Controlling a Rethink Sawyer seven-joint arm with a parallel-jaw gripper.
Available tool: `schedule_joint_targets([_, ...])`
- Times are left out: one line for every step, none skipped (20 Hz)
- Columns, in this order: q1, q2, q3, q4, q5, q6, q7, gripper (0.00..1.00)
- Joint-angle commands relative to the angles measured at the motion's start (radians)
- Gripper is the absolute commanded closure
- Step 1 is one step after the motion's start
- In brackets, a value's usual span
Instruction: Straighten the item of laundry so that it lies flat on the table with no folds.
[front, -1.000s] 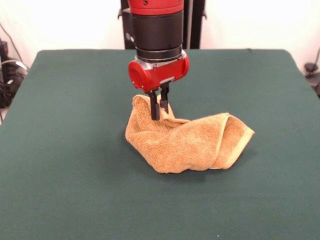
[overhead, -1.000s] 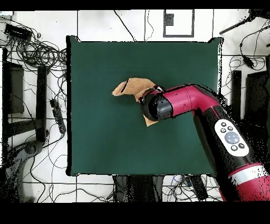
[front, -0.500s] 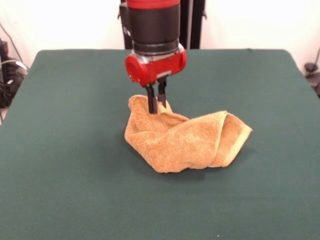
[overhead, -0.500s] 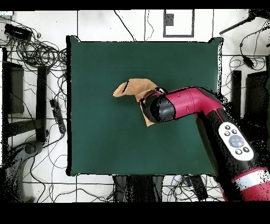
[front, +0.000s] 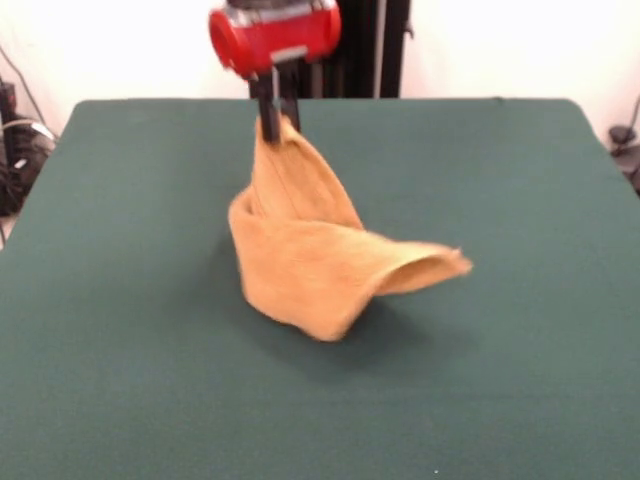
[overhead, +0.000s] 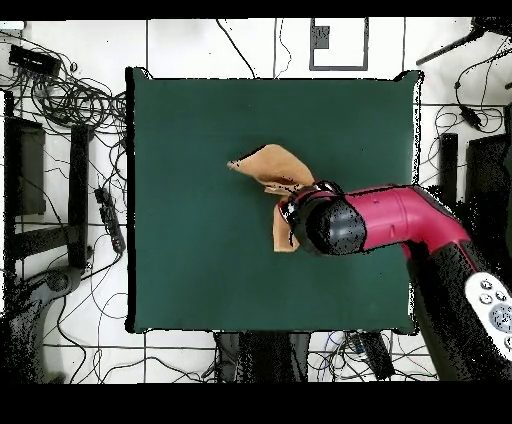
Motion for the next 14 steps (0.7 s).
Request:
schedule_joint_targets([-0.023,-0.166,0.175,0.128,0.104,0.194,-0.297,1.0])
schedule_joint_targets([-0.025,-0.183,0.188,0.126,0.116,0.211,-0.305,1.0])
schedule_joint_targets([-0.041,-0.203,0.214,0.128,0.136,0.227,-0.32,1.0])
schedule_joint_targets([-0.044,-0.214,0.228,0.126,0.146,0.24,-0.324,1.0])
schedule_joint_targets([-0.054,-0.229,0.245,0.129,0.152,0.242,-0.331,1.0])
schedule_joint_targets([-0.057,-0.233,0.256,0.127,0.149,0.24,-0.33,1.0])
schedule_joint_targets([-0.062,-0.241,0.269,0.129,0.147,0.24,-0.334,1.0])
schedule_joint_targets([-0.068,-0.241,0.28,0.128,0.151,0.246,-0.334,1.0])
schedule_joint_targets([-0.075,-0.249,0.293,0.124,0.16,0.264,-0.342,1.0])
schedule_joint_targets([-0.084,-0.252,0.305,0.119,0.17,0.281,-0.35,1.0])
schedule_joint_targets([-0.095,-0.261,0.321,0.112,0.189,0.308,-0.363,1.0])
schedule_joint_targets([-0.098,-0.265,0.328,0.103,0.192,0.322,-0.367,1.0])
schedule_joint_targets([-0.101,-0.271,0.334,0.1,0.187,0.325,-0.373,1.0])
schedule_joint_targets([-0.102,-0.272,0.338,0.098,0.18,0.326,-0.373,1.0])
